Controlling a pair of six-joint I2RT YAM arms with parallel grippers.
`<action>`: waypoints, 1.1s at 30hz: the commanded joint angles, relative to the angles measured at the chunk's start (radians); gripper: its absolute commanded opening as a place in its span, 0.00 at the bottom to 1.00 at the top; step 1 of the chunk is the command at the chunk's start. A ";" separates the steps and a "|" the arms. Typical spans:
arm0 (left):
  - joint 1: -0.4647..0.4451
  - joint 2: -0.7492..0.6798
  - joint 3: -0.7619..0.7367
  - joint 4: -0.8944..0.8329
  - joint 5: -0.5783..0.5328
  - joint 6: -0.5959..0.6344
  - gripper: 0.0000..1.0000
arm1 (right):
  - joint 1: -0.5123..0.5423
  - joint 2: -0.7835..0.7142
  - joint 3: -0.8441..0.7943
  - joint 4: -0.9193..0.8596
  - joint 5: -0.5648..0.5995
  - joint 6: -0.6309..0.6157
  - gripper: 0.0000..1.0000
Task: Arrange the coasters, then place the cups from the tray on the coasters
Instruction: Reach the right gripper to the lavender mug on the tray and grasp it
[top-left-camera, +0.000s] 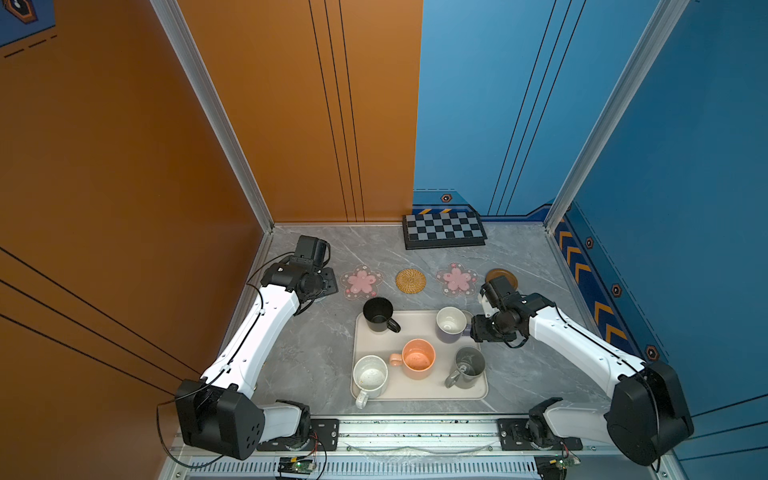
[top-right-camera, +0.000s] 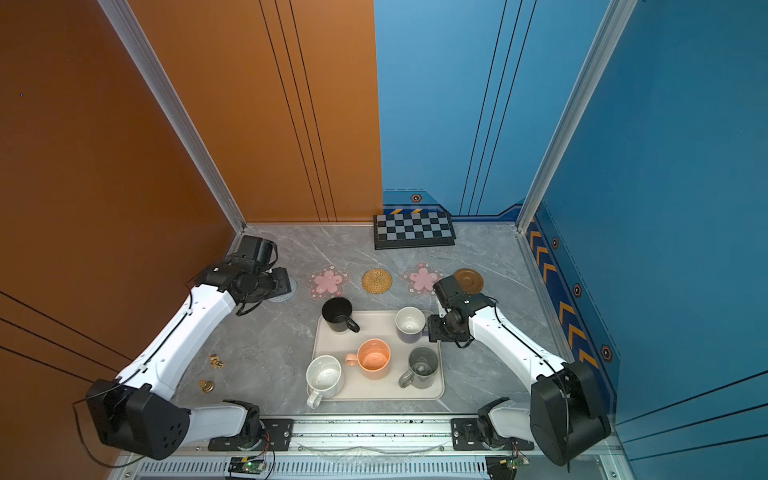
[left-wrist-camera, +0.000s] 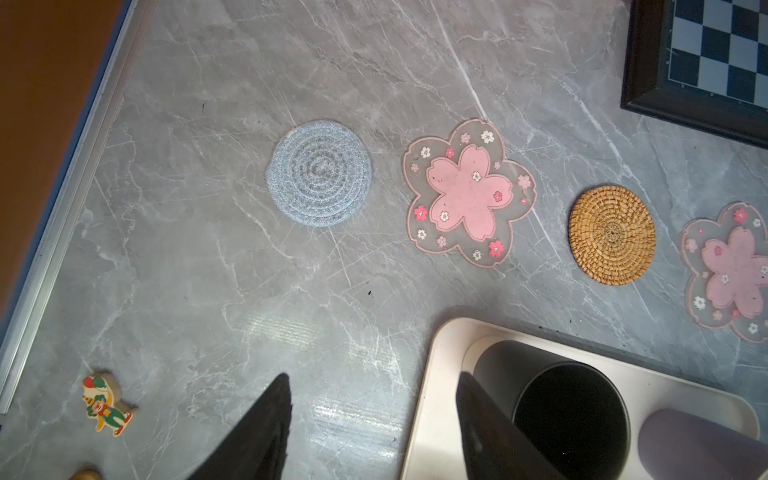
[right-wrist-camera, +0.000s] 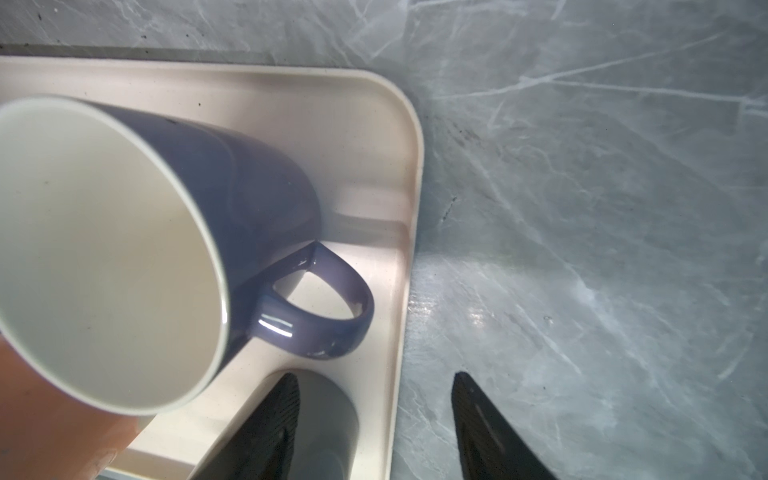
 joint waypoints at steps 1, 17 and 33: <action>0.007 0.003 0.011 -0.026 0.008 0.021 0.64 | 0.023 0.039 0.045 -0.046 -0.030 -0.052 0.61; 0.026 -0.028 0.011 -0.026 0.019 0.037 0.64 | 0.033 0.189 0.148 -0.076 -0.077 -0.312 0.61; 0.044 -0.106 -0.041 -0.027 0.045 0.012 0.63 | 0.102 0.191 0.136 -0.023 -0.104 -0.367 0.58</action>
